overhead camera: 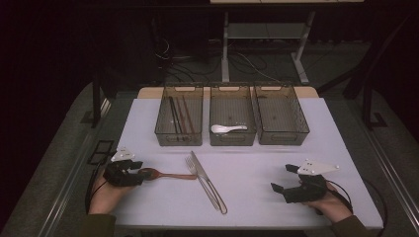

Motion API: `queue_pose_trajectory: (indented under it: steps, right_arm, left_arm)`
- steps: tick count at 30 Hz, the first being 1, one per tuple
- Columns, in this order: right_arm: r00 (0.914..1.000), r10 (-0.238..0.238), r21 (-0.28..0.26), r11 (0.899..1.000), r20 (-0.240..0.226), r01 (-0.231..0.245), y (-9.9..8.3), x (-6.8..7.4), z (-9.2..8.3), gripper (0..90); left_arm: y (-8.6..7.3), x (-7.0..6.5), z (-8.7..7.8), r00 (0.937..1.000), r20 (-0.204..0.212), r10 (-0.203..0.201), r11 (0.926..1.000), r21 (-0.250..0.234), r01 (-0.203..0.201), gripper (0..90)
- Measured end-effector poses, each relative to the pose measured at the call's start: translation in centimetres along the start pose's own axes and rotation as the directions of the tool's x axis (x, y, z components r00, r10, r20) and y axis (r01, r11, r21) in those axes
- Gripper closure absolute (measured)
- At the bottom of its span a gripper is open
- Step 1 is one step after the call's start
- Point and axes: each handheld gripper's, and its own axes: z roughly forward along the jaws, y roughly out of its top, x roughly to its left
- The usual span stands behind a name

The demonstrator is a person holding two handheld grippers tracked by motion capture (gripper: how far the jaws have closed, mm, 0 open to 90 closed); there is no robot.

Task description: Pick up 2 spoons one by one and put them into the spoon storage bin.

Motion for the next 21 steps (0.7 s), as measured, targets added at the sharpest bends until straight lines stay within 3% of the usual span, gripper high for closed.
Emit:
queue_pose_trajectory:
  steps: [8, 16, 21]
  right_arm:
    - [1.0, 0.0, -0.004, 1.0, 0.005, 0.0, 0.0, 0.0, -0.07, 12.8]
    - [1.0, -0.002, -0.002, 1.0, 0.002, 0.002, 0.0, 0.02, -0.05, 12.9]
    - [1.0, -0.005, -0.005, 1.0, 0.0, 0.005, 0.02, 0.04, -0.05, 12.9]
  left_arm:
    - [-0.27, 0.08, 0.4, 0.9993, 0.031, 0.02, 0.9989, 0.043, -0.021, 42.4]
    - [-0.31, -0.04, 0.24, 0.9951, 0.09, 0.041, 0.9977, 0.049, -0.046, 56.7]
    - [-0.44, -0.1, -0.37, 0.9903, 0.113, 0.081, 0.9958, 0.035, -0.085, 69.0]
